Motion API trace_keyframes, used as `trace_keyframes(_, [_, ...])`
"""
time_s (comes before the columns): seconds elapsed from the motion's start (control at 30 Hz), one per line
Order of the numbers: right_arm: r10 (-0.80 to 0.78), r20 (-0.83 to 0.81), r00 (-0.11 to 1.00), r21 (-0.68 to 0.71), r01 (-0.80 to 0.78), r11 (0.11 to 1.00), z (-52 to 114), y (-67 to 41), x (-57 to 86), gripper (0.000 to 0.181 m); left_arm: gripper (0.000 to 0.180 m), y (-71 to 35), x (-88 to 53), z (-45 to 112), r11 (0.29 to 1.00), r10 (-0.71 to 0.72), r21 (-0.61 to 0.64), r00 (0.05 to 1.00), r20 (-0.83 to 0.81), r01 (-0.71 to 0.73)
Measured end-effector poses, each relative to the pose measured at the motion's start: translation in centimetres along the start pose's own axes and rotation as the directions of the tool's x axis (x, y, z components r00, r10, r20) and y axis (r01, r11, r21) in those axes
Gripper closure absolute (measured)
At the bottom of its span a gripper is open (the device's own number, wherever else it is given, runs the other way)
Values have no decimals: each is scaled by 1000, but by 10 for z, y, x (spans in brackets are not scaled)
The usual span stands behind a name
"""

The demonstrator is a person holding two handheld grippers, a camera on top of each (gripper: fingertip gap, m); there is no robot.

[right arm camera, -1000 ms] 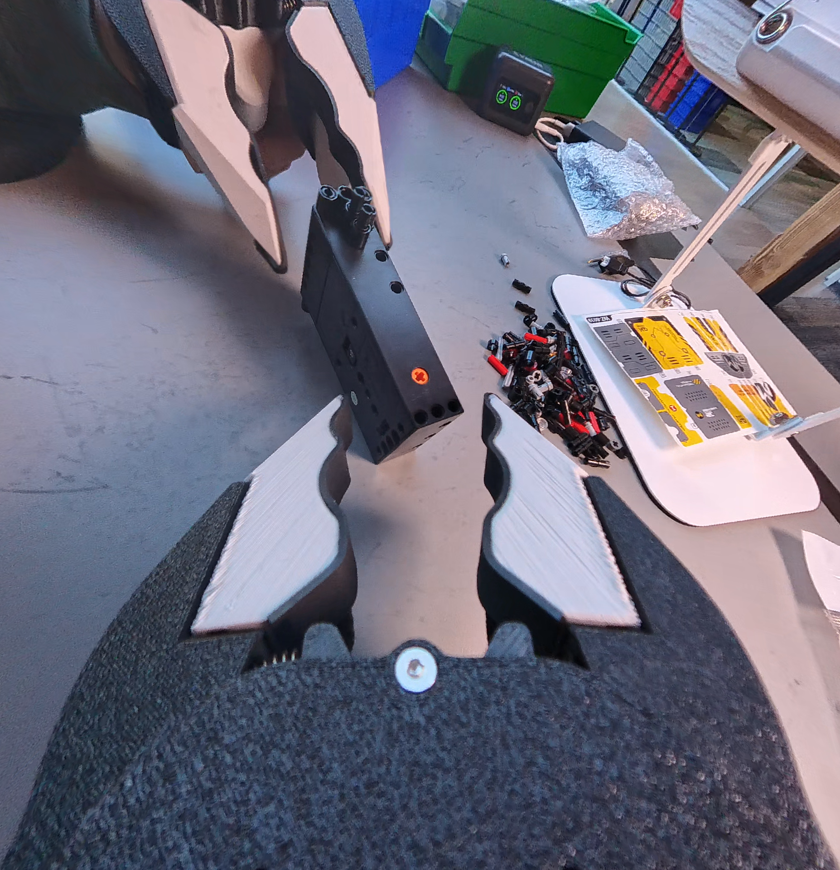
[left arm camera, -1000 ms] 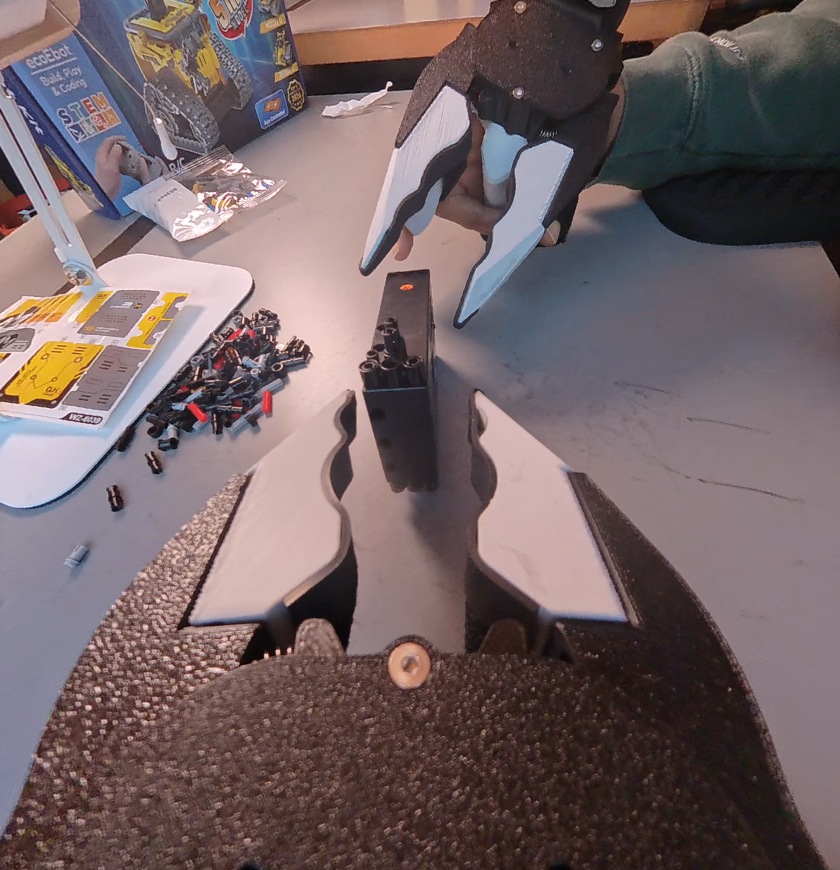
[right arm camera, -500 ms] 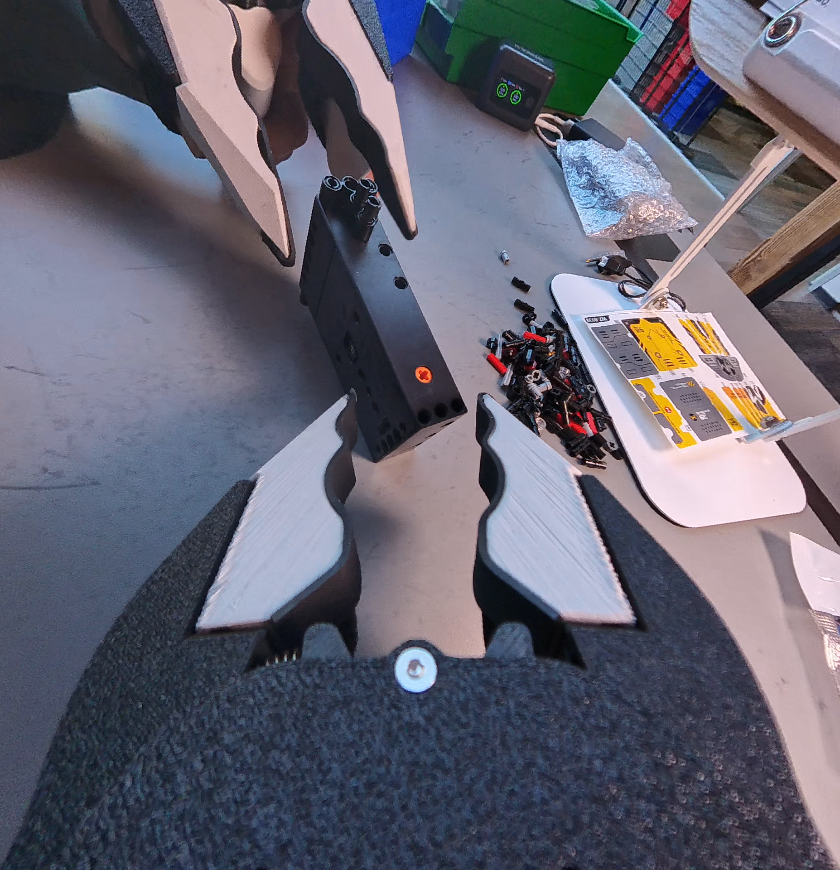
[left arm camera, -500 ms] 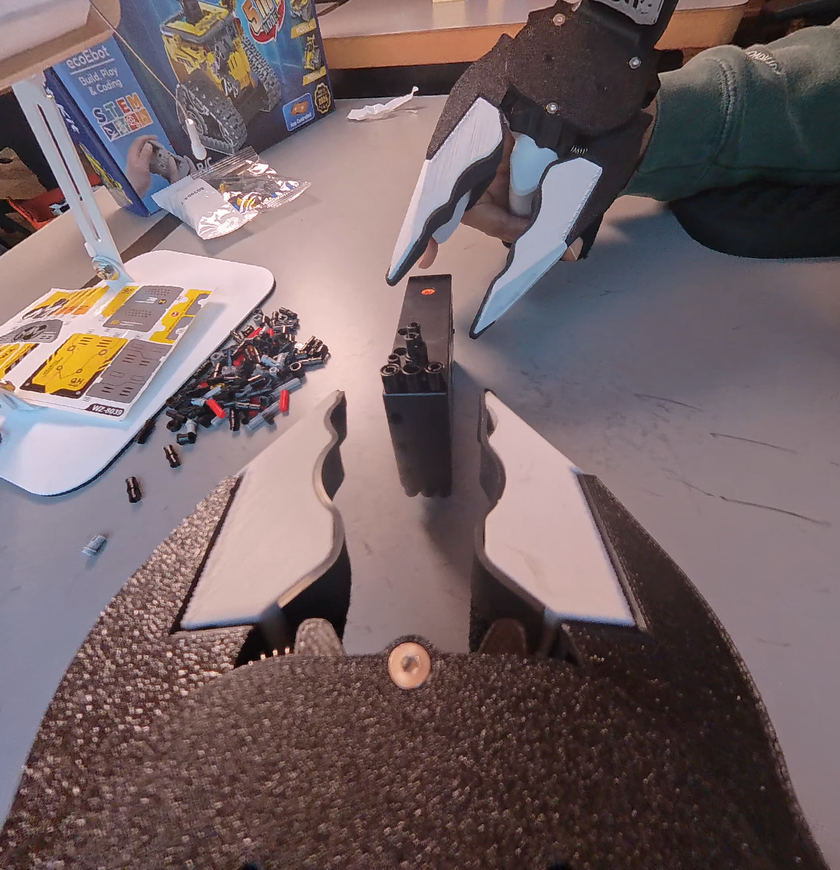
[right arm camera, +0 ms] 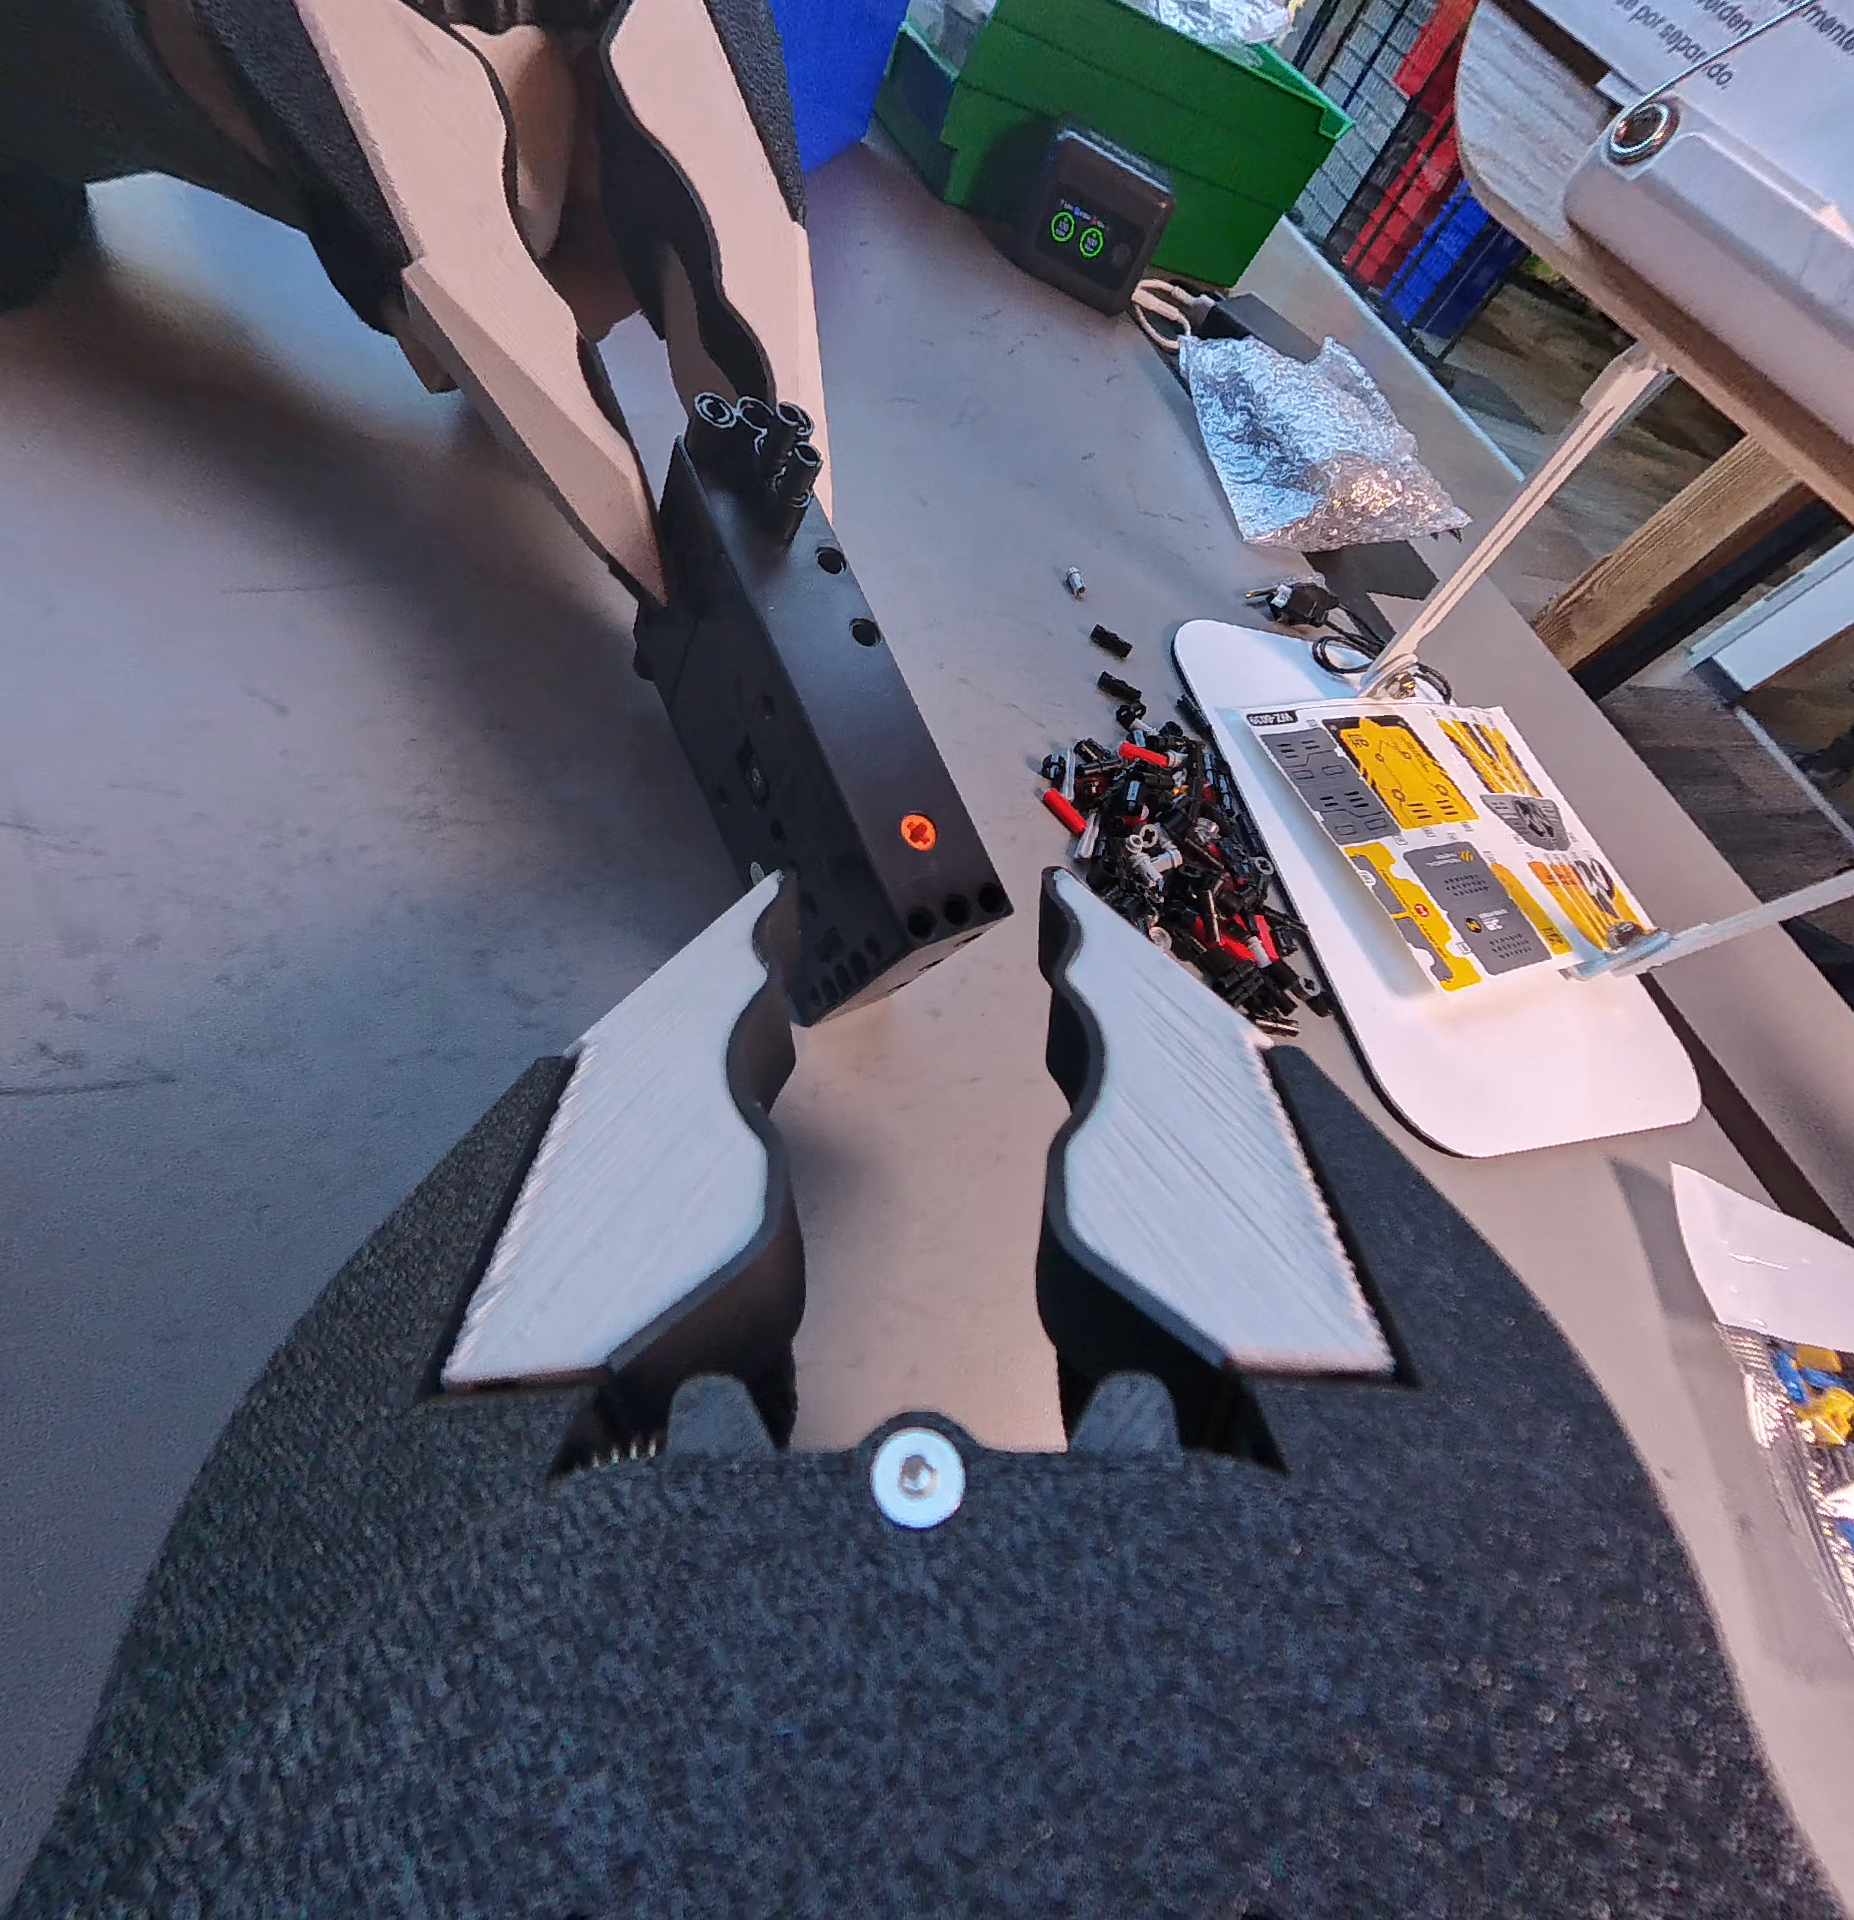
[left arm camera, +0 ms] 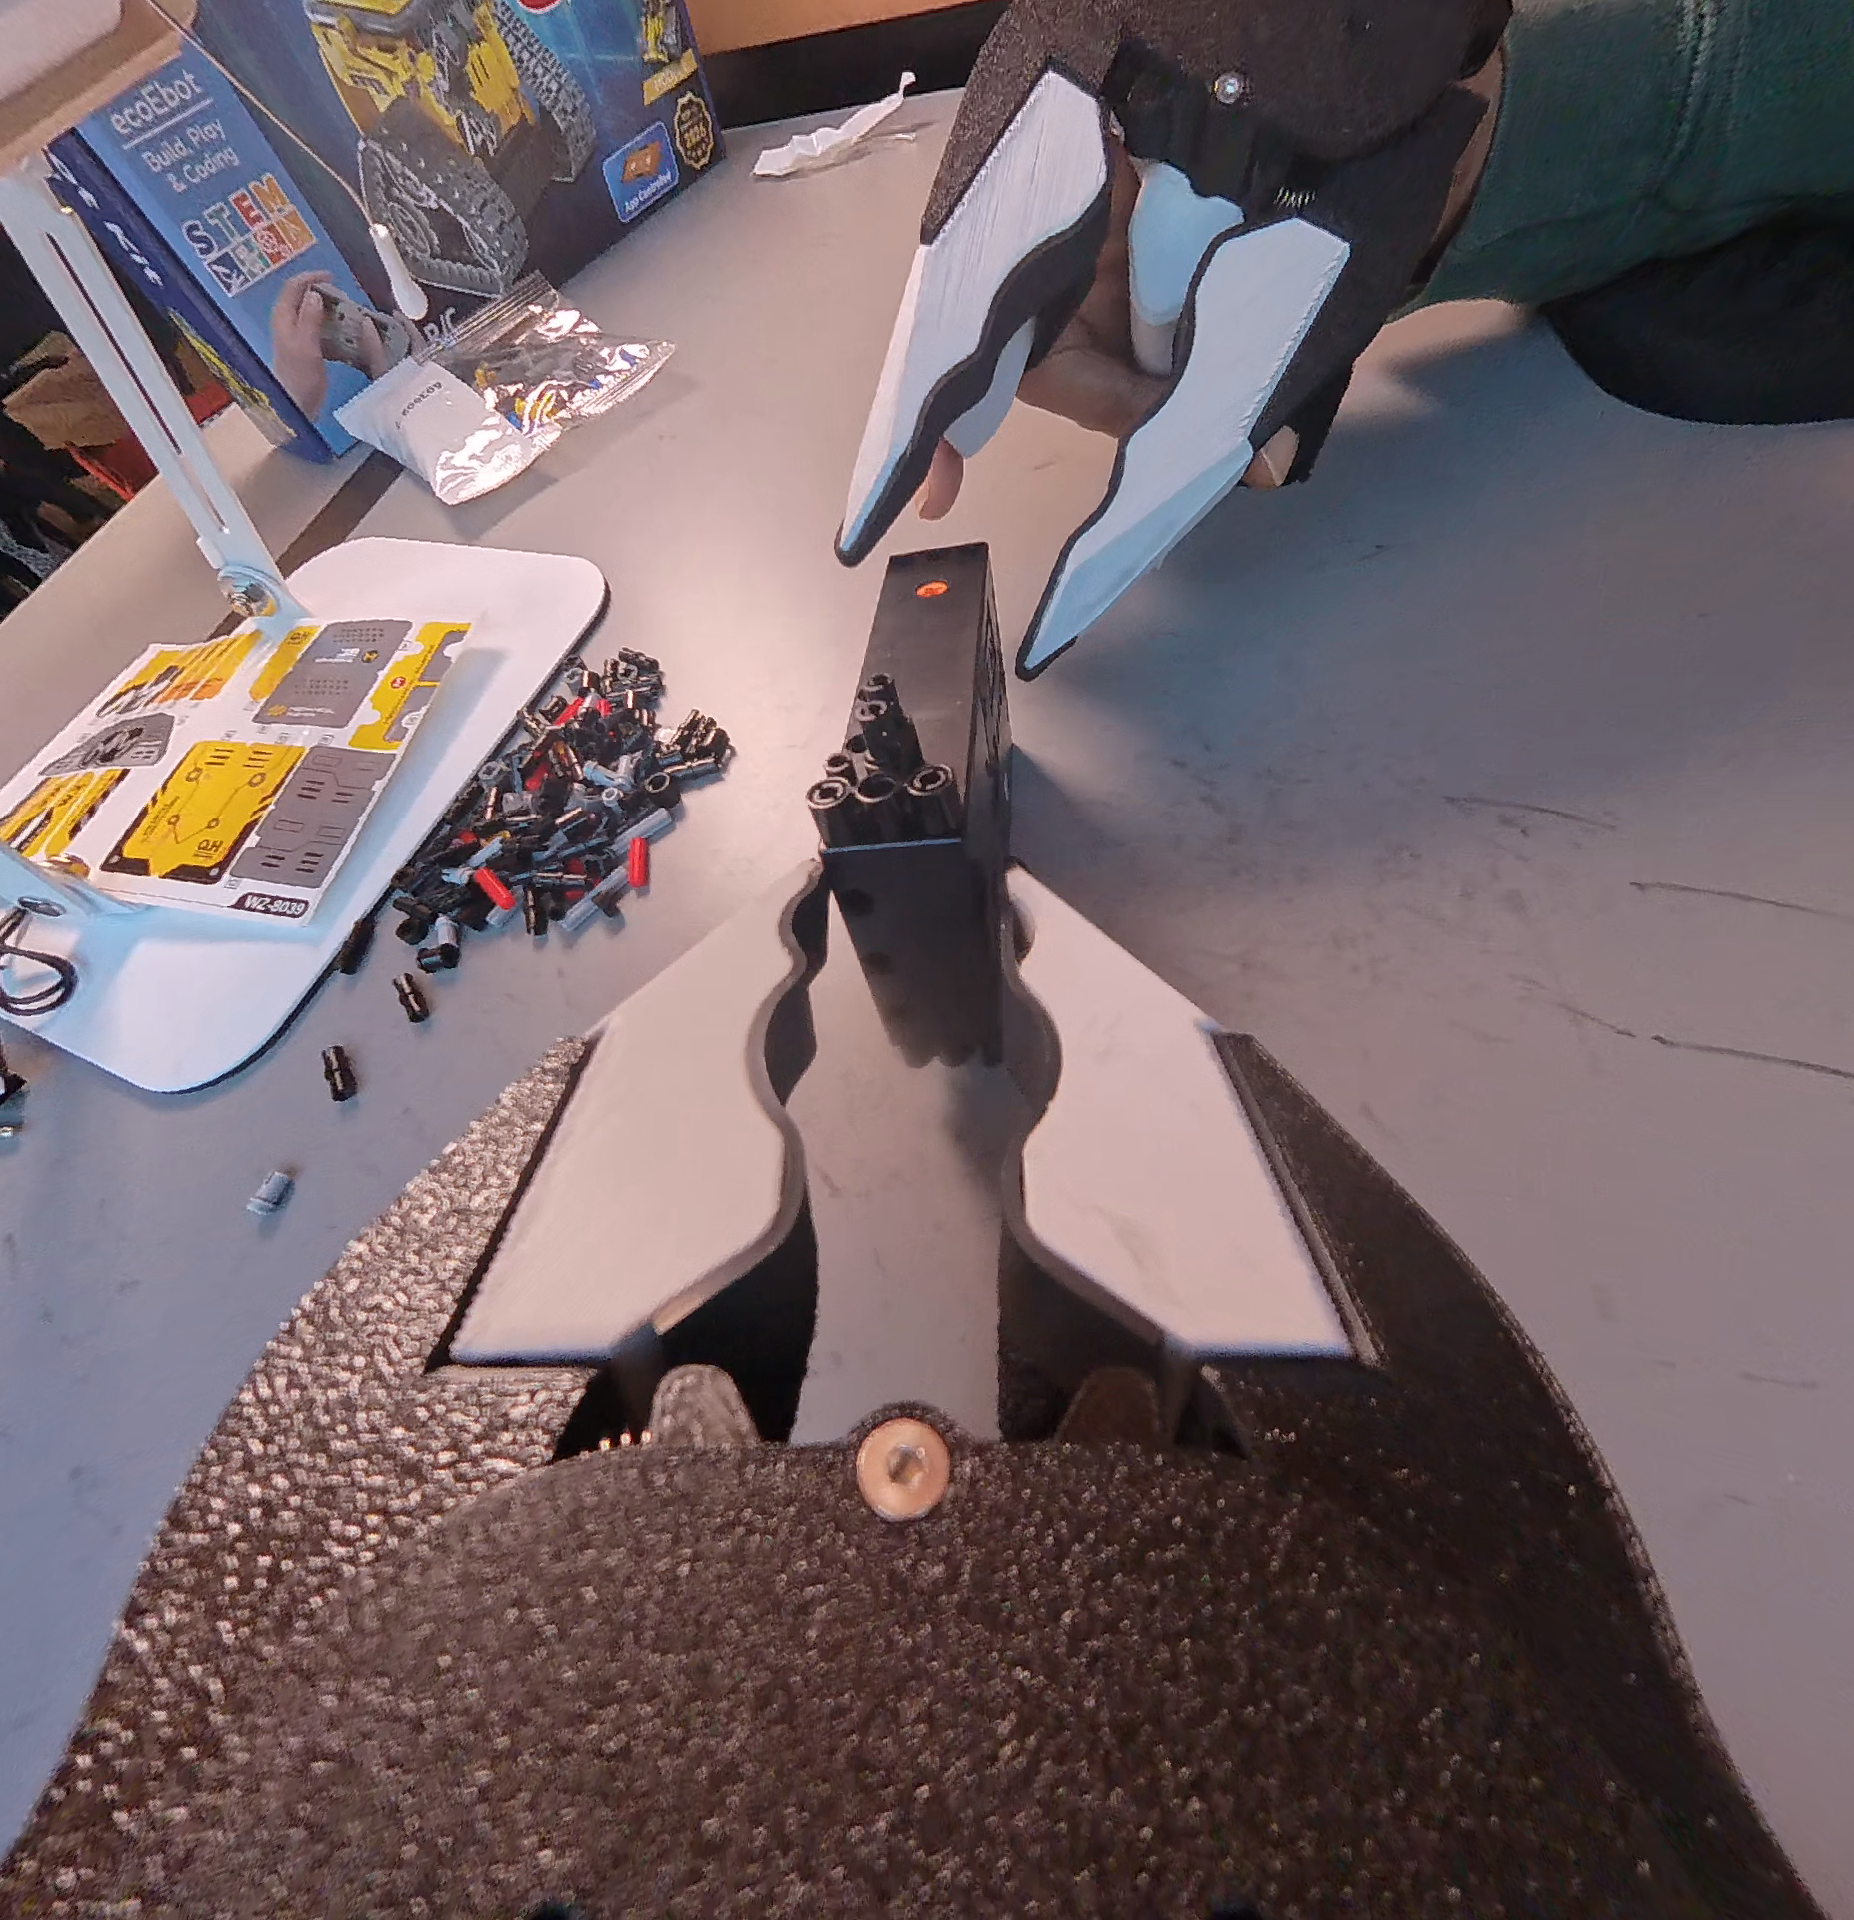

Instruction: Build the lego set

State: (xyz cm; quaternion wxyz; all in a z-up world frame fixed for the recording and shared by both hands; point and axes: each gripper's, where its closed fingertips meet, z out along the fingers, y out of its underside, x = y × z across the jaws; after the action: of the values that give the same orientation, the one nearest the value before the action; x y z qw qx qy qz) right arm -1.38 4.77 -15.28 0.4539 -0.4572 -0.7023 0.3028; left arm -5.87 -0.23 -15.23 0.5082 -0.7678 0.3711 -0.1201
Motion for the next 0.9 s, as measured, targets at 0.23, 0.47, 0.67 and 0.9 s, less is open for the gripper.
trace_keyframes(0.23, [39,-36,999,84,-36,996,-9,-10,9,137,139,-13,-3,-7,995,-45,88,999,-7,46])
trace_keyframes(0.47, [278,-196,940,447,-166,879,-57,-58,71,151,128,-51,-29,-39,901,-230,381,973,17,206])
trace_keyframes(0.67, [368,-498,785,486,-99,868,-77,-85,183,168,128,-44,-59,-49,906,-257,397,935,243,146])
trace_keyframes(0.9, [363,-599,714,400,-126,908,-40,-82,260,181,131,-32,-68,-48,922,-263,358,916,304,146])
